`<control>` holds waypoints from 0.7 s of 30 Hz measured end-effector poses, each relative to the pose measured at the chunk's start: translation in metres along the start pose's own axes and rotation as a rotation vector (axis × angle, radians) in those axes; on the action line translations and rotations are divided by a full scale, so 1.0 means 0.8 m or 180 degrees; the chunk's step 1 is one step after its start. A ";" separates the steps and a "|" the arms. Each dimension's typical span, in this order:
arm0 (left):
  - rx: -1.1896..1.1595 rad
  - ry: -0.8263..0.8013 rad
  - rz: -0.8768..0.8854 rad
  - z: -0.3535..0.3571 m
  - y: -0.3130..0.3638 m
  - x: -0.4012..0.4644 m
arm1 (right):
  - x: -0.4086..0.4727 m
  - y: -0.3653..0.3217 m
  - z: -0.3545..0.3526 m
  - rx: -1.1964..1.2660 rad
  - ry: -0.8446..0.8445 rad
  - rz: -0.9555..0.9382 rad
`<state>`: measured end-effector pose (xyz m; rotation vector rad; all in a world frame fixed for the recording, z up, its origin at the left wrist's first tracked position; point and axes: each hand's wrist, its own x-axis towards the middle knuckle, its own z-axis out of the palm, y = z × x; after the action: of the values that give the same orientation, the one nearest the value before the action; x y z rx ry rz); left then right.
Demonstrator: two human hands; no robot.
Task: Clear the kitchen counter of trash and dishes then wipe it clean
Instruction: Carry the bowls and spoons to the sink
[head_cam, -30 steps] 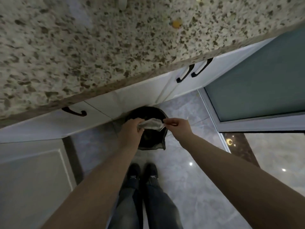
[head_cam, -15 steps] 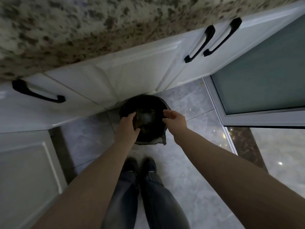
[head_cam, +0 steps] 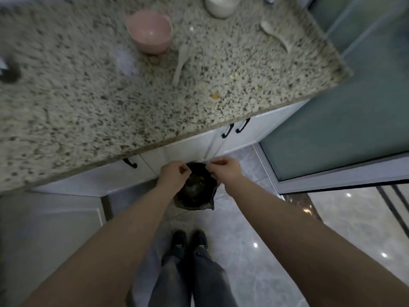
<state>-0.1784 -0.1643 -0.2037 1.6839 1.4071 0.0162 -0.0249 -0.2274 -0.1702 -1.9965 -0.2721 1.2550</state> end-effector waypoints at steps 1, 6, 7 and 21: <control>-0.0055 0.0006 0.0029 -0.014 0.016 -0.008 | -0.014 -0.020 -0.002 0.0024 -0.0028 -0.0045; -0.0083 0.0043 0.0318 -0.097 0.099 -0.051 | -0.087 -0.132 -0.018 -0.0003 -0.0186 -0.0430; -0.0178 0.0069 0.0347 -0.111 0.112 -0.056 | -0.100 -0.152 -0.019 0.0013 -0.0222 -0.0542; -0.0288 0.0497 0.1099 -0.248 0.216 -0.112 | -0.185 -0.266 -0.045 0.0085 0.0053 -0.1266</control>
<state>-0.1814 -0.1010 0.0668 1.8611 1.1904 0.4071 -0.0254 -0.1753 0.0861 -1.8153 -0.6079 0.9817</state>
